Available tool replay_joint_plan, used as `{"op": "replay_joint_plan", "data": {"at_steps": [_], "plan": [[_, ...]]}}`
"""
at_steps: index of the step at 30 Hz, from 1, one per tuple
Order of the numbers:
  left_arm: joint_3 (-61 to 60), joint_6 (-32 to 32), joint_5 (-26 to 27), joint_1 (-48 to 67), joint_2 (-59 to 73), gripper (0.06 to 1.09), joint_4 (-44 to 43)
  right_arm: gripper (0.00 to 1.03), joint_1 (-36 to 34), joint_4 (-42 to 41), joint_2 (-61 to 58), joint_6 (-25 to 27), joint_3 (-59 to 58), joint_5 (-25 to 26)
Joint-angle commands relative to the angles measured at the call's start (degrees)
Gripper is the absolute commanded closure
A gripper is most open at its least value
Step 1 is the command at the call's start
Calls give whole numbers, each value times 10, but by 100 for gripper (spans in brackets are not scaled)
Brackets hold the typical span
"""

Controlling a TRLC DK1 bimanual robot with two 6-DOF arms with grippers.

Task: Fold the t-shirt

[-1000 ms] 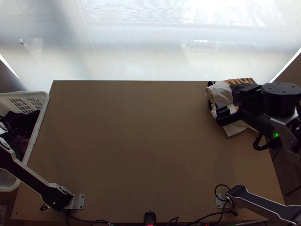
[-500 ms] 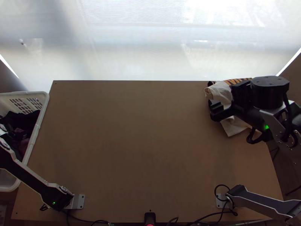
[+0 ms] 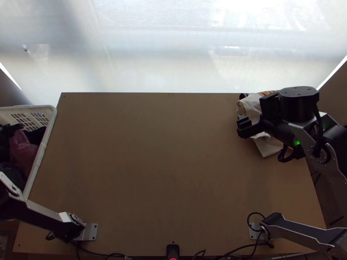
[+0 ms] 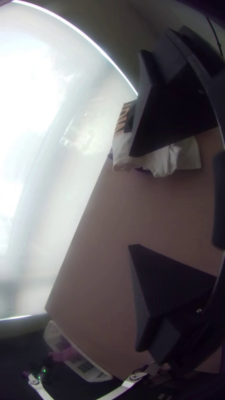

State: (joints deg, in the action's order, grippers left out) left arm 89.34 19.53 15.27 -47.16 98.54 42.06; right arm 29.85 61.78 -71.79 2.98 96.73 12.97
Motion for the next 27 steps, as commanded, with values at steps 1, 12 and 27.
{"op": "replay_joint_plan", "data": {"at_steps": [1, 12, 27], "plan": [[-9, 10, 36, 159, -261, 105, 108, 5, -16, -4, 0, -7, -22, -1], [2, -132, -59, 705, -391, 105, 131, 5, -53, -4, 95, -4, -204, -1], [59, -171, -147, 1122, -69, 104, -84, 5, -320, 55, 348, 103, -391, 0]]}}
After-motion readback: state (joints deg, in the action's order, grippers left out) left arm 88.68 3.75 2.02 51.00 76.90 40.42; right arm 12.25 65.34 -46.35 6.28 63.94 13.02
